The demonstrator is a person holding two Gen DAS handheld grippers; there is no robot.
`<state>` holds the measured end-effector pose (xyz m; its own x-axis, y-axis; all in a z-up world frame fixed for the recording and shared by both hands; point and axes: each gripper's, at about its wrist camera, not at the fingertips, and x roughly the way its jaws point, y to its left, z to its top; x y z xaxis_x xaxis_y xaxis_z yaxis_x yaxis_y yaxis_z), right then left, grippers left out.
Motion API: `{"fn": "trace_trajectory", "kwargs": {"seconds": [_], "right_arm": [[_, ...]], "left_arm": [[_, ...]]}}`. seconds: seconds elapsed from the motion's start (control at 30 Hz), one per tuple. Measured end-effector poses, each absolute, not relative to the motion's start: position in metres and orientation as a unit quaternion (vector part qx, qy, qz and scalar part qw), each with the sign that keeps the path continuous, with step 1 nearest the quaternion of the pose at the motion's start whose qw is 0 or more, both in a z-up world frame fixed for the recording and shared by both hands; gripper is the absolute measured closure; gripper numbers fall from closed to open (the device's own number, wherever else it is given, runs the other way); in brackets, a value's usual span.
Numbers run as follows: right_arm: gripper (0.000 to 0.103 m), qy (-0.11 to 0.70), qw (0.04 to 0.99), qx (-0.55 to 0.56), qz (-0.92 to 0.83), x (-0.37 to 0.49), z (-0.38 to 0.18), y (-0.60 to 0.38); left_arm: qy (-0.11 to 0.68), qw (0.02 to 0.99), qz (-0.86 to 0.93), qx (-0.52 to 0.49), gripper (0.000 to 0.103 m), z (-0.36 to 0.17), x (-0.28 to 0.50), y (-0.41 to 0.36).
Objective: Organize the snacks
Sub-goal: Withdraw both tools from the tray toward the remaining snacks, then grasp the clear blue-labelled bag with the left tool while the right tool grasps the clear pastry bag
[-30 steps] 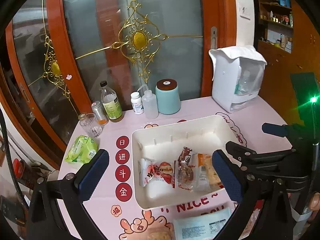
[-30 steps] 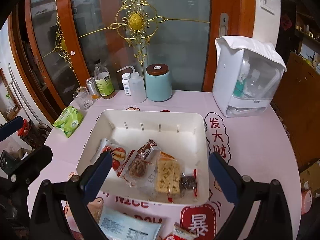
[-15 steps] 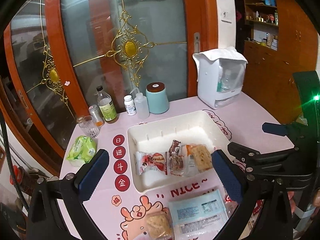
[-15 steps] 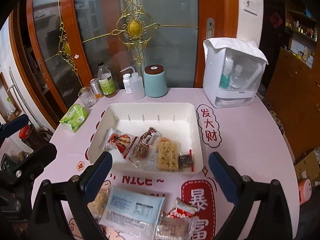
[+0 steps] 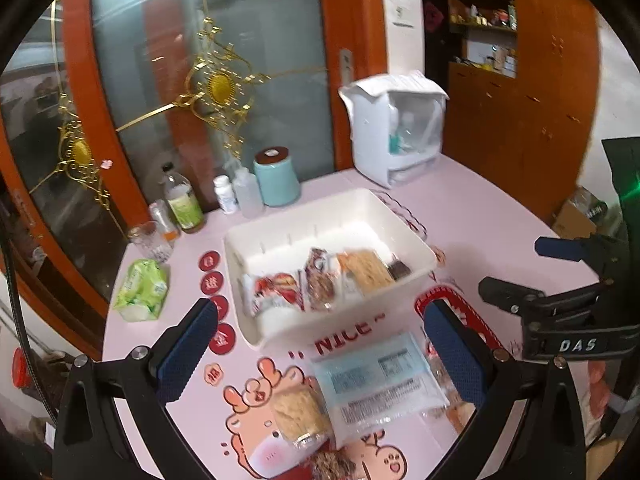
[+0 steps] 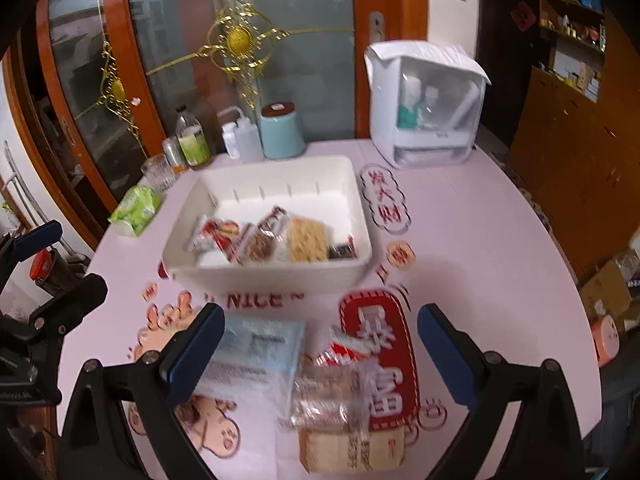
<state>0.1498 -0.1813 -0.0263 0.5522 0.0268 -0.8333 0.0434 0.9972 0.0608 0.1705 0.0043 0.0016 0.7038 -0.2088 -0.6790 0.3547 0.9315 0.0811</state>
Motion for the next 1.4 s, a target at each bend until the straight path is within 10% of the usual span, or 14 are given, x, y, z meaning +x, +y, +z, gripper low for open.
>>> {"fn": "trace_trajectory", "kwargs": {"seconds": [1.4], "right_arm": [[0.005,0.615,0.781,0.091,0.063,0.134,-0.205,-0.199]], "left_arm": [[0.437,0.655,-0.395,0.474,0.001,-0.237,0.183,-0.106]]}}
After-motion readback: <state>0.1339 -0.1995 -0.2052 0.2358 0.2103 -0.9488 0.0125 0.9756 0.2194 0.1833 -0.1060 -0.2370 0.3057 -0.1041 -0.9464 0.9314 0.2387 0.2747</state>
